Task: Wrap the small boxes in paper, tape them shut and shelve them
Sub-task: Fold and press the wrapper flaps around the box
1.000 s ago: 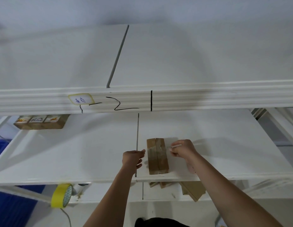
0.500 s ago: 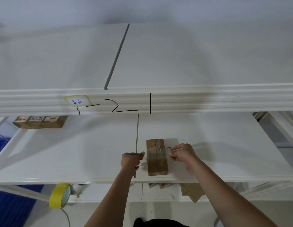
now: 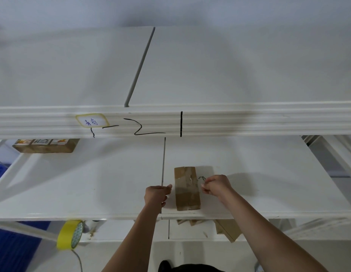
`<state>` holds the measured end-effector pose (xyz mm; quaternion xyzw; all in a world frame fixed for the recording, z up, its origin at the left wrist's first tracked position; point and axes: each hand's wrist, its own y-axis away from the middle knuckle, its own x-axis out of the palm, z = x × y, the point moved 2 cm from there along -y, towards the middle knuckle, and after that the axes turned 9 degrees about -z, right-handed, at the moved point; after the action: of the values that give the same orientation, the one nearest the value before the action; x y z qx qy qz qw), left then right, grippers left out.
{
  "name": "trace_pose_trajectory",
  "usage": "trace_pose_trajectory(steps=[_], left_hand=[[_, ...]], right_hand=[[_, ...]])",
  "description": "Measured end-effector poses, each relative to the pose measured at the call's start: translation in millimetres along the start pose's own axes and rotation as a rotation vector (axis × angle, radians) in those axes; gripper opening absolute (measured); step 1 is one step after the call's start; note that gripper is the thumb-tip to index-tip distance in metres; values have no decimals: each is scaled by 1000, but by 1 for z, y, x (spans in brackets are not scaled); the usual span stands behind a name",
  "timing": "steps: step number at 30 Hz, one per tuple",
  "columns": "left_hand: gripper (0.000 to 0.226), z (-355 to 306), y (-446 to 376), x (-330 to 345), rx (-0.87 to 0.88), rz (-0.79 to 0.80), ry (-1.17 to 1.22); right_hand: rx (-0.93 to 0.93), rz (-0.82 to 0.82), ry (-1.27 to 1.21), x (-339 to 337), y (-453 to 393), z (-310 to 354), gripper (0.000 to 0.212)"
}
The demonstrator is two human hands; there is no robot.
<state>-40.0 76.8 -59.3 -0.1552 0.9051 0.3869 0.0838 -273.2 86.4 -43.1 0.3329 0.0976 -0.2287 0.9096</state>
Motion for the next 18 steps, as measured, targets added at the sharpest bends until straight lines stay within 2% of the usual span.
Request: trace_pose_trajectory(steps=[6,9,14,18], left_hand=[[26,7,0,6,-155,21,78],[28,6,-1,13,-158,1,55],[26,7,2,19,-158,-30,57],[17,10,7,22,-127,-59,71]], right_hand=[[208,64,-210,9,-3,-10,23],[288,96,-296,13,-3,-14,19],[311,107,-287,18,-3,-11,32],[308,58,-241,23,-2,-11,30]])
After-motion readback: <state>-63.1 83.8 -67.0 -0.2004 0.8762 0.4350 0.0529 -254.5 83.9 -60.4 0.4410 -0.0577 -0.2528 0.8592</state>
